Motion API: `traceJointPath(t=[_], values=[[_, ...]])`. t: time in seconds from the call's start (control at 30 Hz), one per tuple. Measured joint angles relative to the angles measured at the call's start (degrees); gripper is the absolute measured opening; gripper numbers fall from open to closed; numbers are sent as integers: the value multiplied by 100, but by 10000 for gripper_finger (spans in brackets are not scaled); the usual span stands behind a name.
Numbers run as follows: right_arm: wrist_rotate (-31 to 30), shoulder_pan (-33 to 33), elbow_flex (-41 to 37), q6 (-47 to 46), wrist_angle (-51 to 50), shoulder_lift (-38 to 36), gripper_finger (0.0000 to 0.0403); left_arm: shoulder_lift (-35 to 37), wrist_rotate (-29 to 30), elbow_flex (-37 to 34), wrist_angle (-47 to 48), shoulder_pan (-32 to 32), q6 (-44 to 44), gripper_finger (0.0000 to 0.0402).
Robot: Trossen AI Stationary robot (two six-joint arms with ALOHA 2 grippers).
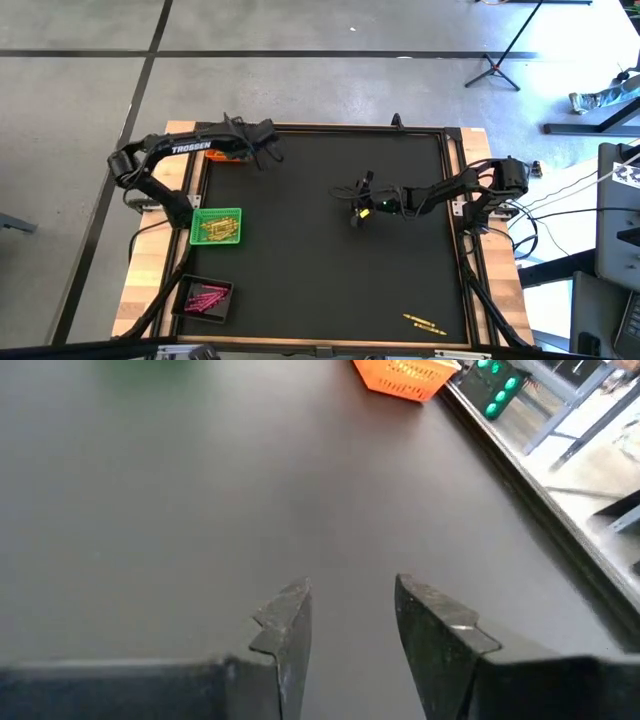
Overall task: Sort crayons
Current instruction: Put the yellow crayon into the green bin
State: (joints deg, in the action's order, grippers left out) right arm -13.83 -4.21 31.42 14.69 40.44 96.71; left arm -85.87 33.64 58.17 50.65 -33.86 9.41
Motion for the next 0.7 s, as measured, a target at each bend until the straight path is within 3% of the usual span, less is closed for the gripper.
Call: traceJointPath(t=[0.2,0.4,0.57,0.7], values=[[-19,342,0,-270,-99,-67,143,369,-776,9,-97,1241,-637,108],[-215,1137,6,-401,-592,-530,143,396,-920,-114,-537,2630,-1225,108],[-333,1830,21,-1049,-1606,-1147,143,384,-1062,-454,-1448,3714,-1585,108],[-355,2422,326,-1796,-3146,-1599,143,330,-1326,-644,-2435,4436,-1690,108]])
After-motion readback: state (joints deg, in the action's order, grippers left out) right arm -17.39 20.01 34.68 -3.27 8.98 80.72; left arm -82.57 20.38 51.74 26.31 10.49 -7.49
